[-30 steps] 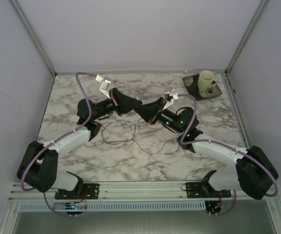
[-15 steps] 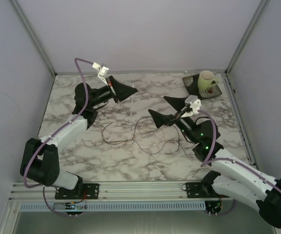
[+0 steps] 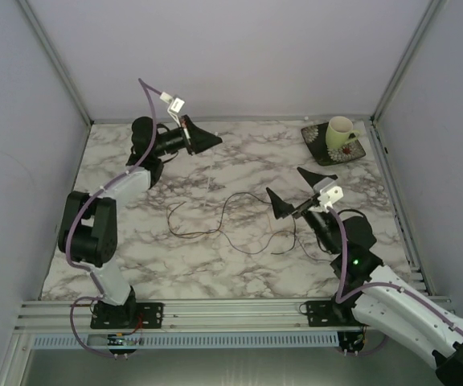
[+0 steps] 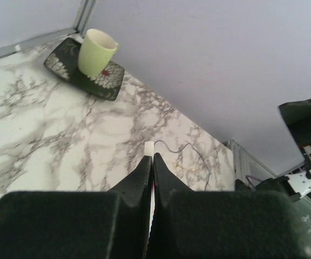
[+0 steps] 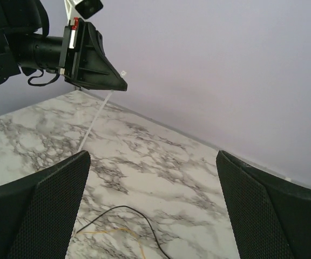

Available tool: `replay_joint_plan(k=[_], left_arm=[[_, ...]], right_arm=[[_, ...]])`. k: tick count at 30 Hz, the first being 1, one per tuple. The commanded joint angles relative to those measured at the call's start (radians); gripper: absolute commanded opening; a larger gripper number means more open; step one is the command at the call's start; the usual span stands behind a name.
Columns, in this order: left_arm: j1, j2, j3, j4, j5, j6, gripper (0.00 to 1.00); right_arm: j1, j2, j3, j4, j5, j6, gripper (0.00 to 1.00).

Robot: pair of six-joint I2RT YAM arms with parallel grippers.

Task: Zip-tie the wires
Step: Pick up the ribbon at the center of the board, then tie the cable at the center of the board.

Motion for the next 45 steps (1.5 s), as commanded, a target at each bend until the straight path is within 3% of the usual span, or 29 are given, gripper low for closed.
replay_joint_plan(k=[1,15,26,35,45], left_arm=[[0.036,0.056,0.057,0.018,0.047,0.078,0.0],[0.108,0.234,0.135,0.023,0.073,0.1,0.0],[0.11,0.316,-0.012,0.334,0.031,-0.054,0.0],[0.108,0.262,-0.17,0.377,-0.022,-0.034,0.0],[0.108,0.2,-0.316,0.43,-0.075,-0.015,0.0]], right_arm=[[-0.006,-0.034,-0.014,-0.021,0.006,-0.089,0.99],[-0.005,0.012,-0.092,0.034,-0.025,-0.127,0.99],[0.003,0.133,-0.082,0.071,-0.066,-0.147,0.99],[0.017,0.174,-0.087,0.014,-0.116,-0.302,0.99],[0.03,0.23,-0.099,0.064,-0.169,-0.31,0.99]])
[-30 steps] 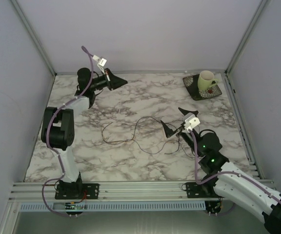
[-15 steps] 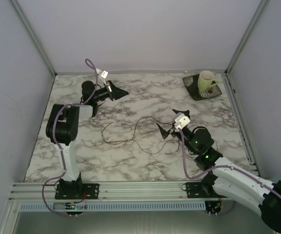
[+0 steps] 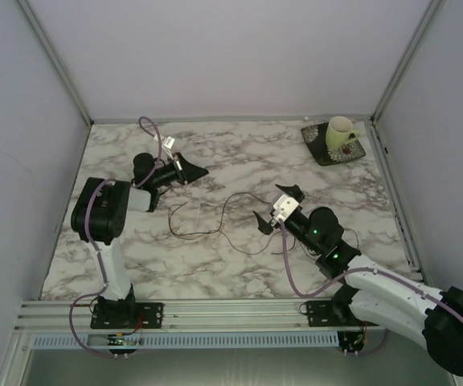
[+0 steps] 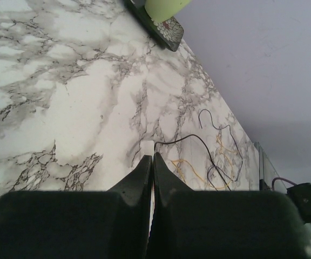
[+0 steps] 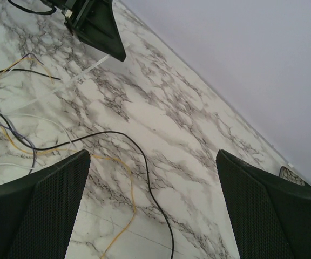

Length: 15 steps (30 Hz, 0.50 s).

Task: Zip-tie the wires
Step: Tie the cable at the center of the board.

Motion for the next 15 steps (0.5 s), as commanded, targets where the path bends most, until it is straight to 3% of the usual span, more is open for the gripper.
replay_joint_plan(k=[1,12,15], left_arm=[[0.001,-0.056,-0.026,0.132,-0.03,0.018,0.0],[0.001,-0.12,-0.149,0.166,-0.11,-0.002,0.0],[0.001,-0.14,-0.171,0.123,-0.112,0.02,0.0]], right_arm=[[0.017,0.006,0.002,0.048,-0.037,-0.014,0.99],[0.08,0.049,-0.027,0.053,-0.067,-0.103,0.98],[0.133,0.084,-0.041,0.091,-0.052,-0.174,0.93]])
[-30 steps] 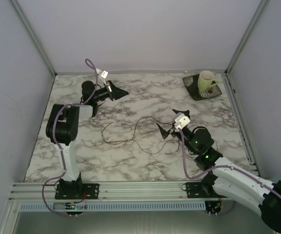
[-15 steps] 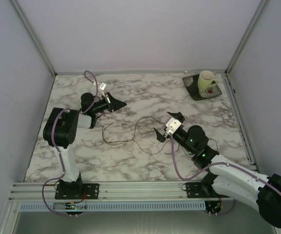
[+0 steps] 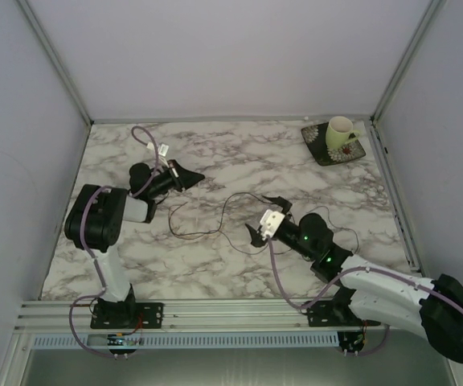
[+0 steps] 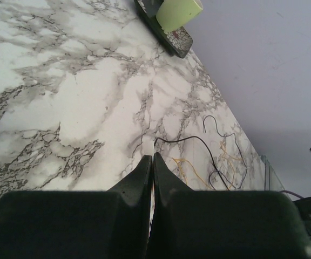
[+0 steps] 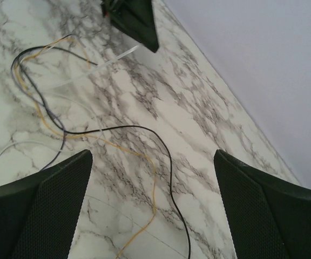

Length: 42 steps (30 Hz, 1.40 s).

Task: Zip-tie the wires
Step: Tie the cable at the center of the board.

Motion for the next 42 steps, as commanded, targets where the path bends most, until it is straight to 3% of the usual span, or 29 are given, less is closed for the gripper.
replay_joint_plan(k=[1,11,23,42], left_arm=[[0.001,-0.065,-0.027,0.018,-0.016,0.043,0.0],[0.001,-0.104,-0.102,0.006,-0.001,0.018,0.0],[-0.001,-0.115,-0.151,-0.062,0.003,0.01,0.0],[-0.023,-0.152,-0.114,-0.249,0.049,0.051,0.0]], right_arm=[[0.078,0.046,-0.016,0.093,-0.004,-0.123,0.91],[0.25,0.336,0.031,0.211,0.023,-0.325,0.78],[0.343,0.686,0.177,0.353,-0.032,-0.452,0.67],[0.361,0.855,0.299,0.283,-0.102,-0.622,0.48]])
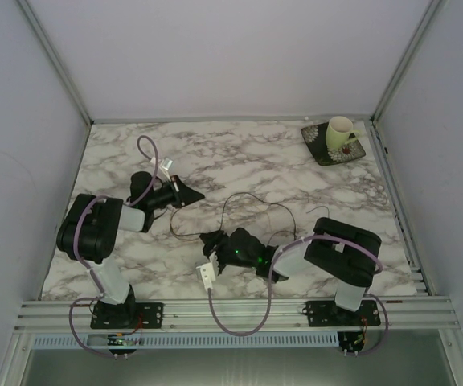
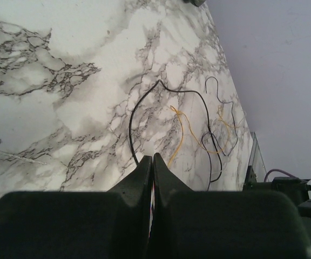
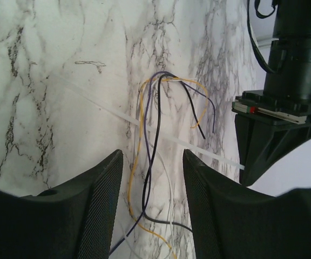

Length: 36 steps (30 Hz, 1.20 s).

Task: Zip-tie the wires
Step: Tie the cable at the center of the board.

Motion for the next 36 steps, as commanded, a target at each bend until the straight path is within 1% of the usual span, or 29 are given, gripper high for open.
replay_joint_plan(k=[1,9,16,24,31,36], left_arm=[[-0.008,-0.025,0.026,-0.007,0.038,0.018,0.0],[-0.017,-0.028,0.043,-0.022,0.064,-0.004,0.0],[-0.019,-0.024,0.058,-0.069,0.08,0.004,0.0],[-0.025,-0.01,0.066,-0.081,0.086,0.0,0.0],[-0.028,-0.013,0.072,-0.103,0.085,0.005,0.0],[-0.03,-0.005,0.077,-0.108,0.086,0.005,0.0]], right_arm=[[0.014,0.031,0.032,0.015,-0.039,-0.043,0.48],[0.015,0.077,0.054,0.025,-0.031,-0.076,0.45],[0.019,0.118,0.067,0.045,-0.01,-0.121,0.39],[0.02,0.157,0.071,0.087,0.018,-0.166,0.35],[0.022,0.181,0.068,0.143,0.04,-0.182,0.35],[0.026,0.19,0.068,0.153,0.036,-0.183,0.36]])
